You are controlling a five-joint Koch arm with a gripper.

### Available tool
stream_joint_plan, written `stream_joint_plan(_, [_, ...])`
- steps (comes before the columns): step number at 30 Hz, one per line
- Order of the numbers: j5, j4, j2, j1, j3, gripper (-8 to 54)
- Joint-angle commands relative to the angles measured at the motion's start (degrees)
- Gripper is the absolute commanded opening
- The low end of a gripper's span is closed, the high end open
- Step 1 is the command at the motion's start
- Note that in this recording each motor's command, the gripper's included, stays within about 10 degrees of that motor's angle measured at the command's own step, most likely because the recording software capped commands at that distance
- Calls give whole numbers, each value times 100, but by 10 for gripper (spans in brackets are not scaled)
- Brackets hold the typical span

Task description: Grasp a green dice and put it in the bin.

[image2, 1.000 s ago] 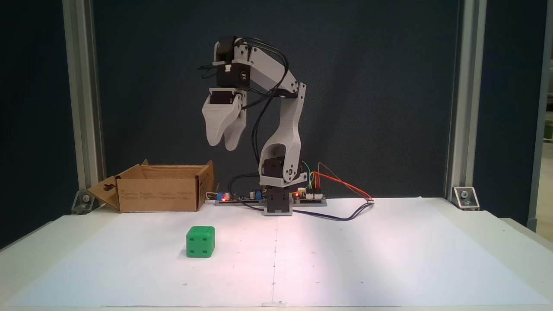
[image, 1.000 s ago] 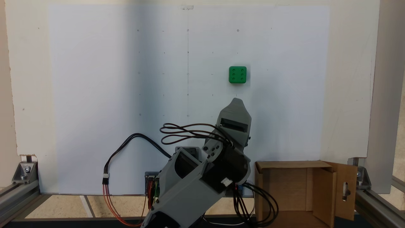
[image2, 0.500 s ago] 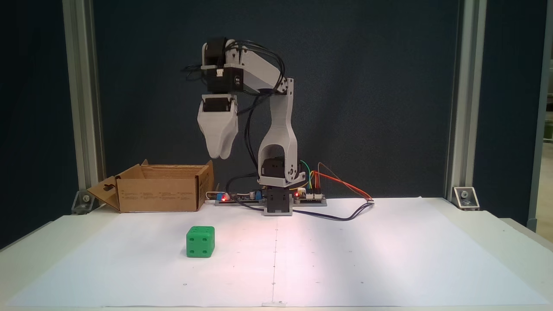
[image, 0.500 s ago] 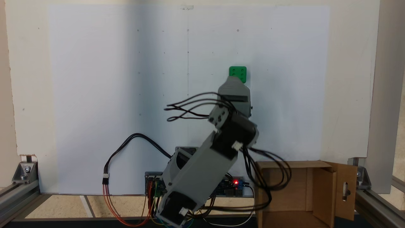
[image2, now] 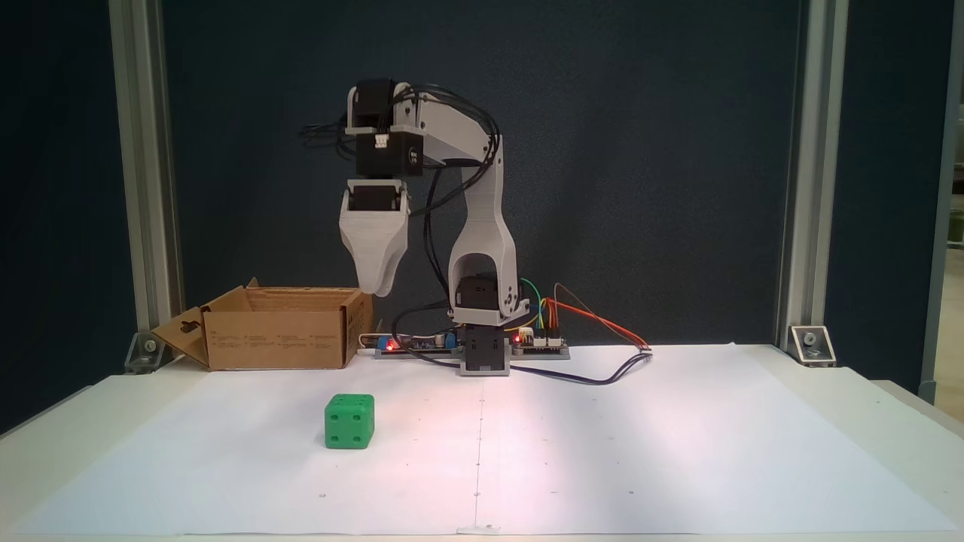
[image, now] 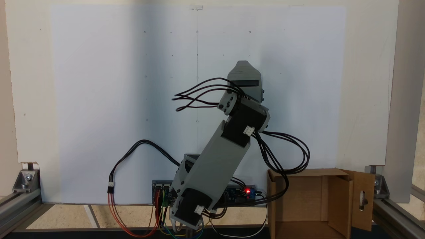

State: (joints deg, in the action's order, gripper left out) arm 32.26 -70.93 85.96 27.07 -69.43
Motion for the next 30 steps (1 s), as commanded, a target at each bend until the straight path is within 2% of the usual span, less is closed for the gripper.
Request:
stream_joint_plan(1, [-132, 62, 18, -44, 360, 444])
stream_joint_plan(7, [-501, 88, -44, -79, 360, 440])
stream_joint_plan(30, [-510, 483, -765, 9, -193, 446])
